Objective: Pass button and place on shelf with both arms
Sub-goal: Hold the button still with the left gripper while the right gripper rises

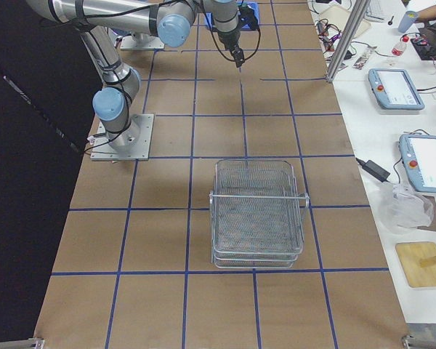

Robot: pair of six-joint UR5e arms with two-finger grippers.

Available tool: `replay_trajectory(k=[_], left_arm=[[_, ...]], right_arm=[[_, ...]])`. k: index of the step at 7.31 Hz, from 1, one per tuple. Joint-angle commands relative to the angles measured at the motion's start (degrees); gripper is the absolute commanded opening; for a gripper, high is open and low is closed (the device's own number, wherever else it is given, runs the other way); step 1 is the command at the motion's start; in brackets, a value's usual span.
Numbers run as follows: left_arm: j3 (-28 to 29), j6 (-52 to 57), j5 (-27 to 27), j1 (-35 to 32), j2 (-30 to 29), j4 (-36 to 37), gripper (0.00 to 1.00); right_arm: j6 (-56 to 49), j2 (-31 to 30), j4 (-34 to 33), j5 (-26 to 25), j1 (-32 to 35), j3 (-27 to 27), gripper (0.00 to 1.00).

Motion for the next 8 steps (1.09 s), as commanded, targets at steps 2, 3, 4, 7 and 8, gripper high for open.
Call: replay_trajectory(k=[2,3,4,7,8], left_arm=[[-0.3,0.0,0.1,0.1,0.5,-0.1,0.01],[-0.3,0.1,0.1,0.0,0.5,-0.1,0.02],[-0.3,0.1,0.1,0.1,0.5,-0.1,0.02],[-0.5,0.2,0.2,0.1,1.3,-0.1,0.02],[-0.4,0.2,0.1,0.2,1.2,-0.1,0.02]], right_arm=[[-20.9,0.1,-5.5,0.8,0.3,0.3,1.0],[-28.7,0.2,-5.7,2.1,0.3,0.3,1.0],[-31.3,0.2,-5.7,3.2,0.3,0.3,1.0],[-31.2,5.6,-5.0,10.3,0.1,0.3,1.0],[-30.8,7.0,-4.7,11.6,0.1,0.4,1.0]])
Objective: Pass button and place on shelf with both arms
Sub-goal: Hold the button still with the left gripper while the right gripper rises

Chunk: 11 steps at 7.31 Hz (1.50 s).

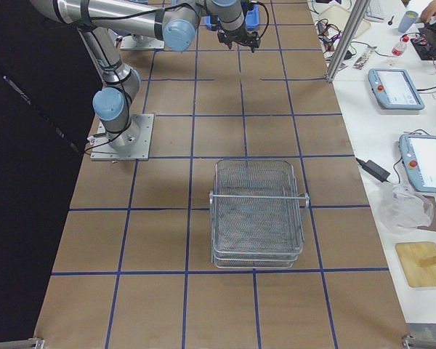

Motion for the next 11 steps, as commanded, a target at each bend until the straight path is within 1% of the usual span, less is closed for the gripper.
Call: replay_trajectory(k=[1,5,7,8,9,10,11], left_arm=[[0.4,0.0,0.0,0.1,-0.2,0.0,0.02],[0.0,0.1,0.1,0.2,0.3,-0.2,0.02],[0.0,0.4,0.0,0.2,0.0,0.0,0.02],[0.0,0.4,0.0,0.2,0.1,0.0,0.02],[0.0,0.4,0.0,0.2,0.0,0.0,0.02],[0.0,0.4,0.0,0.2,0.0,0.0,0.02],[0.4,0.4,0.0,0.2,-0.1,0.0,0.02]], right_arm=[[0.4,2.3,0.5,3.7,0.0,0.0,1.0],[0.0,2.4,0.3,3.9,0.0,-0.1,1.0],[1.9,1.9,1.1,3.6,0.2,-0.5,1.0],[7.0,1.8,2.6,3.1,0.2,-0.6,1.0],[19.9,2.2,2.3,3.0,0.2,-0.8,1.0],[37.9,2.2,2.3,2.5,0.2,-0.9,1.0],[49.1,1.9,2.2,-2.3,0.3,-1.2,1.0]])
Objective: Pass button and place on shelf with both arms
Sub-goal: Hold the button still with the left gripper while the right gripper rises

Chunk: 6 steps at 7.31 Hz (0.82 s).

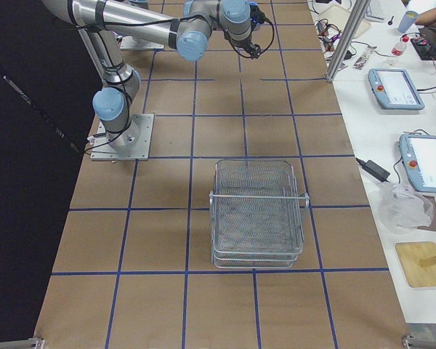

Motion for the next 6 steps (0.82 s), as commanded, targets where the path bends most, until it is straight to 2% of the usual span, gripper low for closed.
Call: replay_trajectory(k=[1,2,6], left_arm=[[0.3,0.0,0.1,0.1,-0.1,-0.1,0.02],[0.0,0.0,0.1,0.0,0.1,-0.1,0.02],[0.1,0.0,0.1,0.0,0.4,-0.4,0.02]], right_arm=[[24.6,-0.2,0.6,-6.9,0.1,-1.1,1.0],[31.9,-0.2,1.5,-9.1,0.4,-2.3,1.0],[34.3,-0.2,1.9,-9.3,1.2,-2.6,1.0]])
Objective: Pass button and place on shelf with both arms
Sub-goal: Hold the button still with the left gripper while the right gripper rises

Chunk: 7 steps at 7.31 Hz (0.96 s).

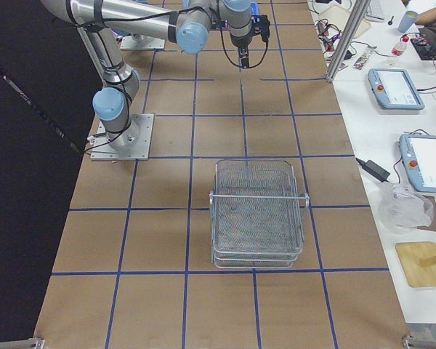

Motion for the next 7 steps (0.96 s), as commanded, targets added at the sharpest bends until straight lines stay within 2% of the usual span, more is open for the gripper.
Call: replay_trajectory(k=[1,3,4,7], left_arm=[[0.0,0.0,0.1,0.1,0.1,-0.2,0.02],[-0.2,0.0,0.1,0.0,0.0,-0.3,0.02],[0.0,0.0,0.1,0.0,-0.1,-0.2,0.02],[-0.1,0.0,0.1,0.0,-0.1,0.0,0.02]], right_arm=[[8.9,0.1,2.6,-3.6,1.4,-1.0,1.0],[19.9,0.2,10.0,-15.4,7.0,-4.6,1.0],[26.0,0.4,14.6,-19.6,10.1,-6.7,1.0],[27.3,1.5,15.5,-20.9,10.4,-7.8,1.0]])
